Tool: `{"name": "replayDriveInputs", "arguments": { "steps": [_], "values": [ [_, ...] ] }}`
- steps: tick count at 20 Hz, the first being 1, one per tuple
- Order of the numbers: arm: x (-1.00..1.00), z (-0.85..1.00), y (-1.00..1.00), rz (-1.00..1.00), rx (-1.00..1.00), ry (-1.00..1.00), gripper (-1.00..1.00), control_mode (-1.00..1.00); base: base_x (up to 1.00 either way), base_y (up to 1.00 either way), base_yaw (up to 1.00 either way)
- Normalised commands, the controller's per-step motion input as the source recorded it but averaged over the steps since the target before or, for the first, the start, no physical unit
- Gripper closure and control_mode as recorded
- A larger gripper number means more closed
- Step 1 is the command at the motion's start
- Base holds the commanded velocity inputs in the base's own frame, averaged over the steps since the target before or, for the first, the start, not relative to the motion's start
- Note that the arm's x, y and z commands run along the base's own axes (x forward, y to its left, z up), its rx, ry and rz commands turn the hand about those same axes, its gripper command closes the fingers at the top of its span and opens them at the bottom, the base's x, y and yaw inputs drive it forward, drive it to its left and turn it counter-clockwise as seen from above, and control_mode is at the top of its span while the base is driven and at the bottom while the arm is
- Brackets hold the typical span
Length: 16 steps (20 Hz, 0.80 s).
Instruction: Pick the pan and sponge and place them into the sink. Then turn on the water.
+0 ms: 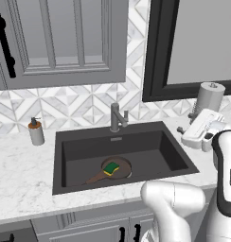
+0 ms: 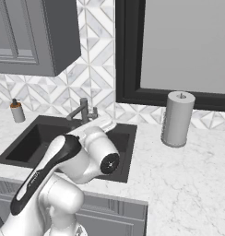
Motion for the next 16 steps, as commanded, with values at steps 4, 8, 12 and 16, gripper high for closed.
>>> {"name": "replayDriveInputs", "arguments": {
  "steps": [4,8,12,16],
  "values": [
    [0.2,-0.03,0.02,0.0,0.28,0.0,-1.0,-1.0,0.0,0.0,0.0],
    [0.34,-0.12,0.01,0.0,0.23,0.0,-1.0,-1.0,0.0,0.0,0.0],
    [0.5,-0.12,0.0,0.0,0.2,0.0,-1.0,-1.0,0.0,0.0,0.0],
    [0.46,-0.32,0.0,0.0,0.12,0.0,-1.0,-1.0,0.0,0.0,0.0]
  ]
}}
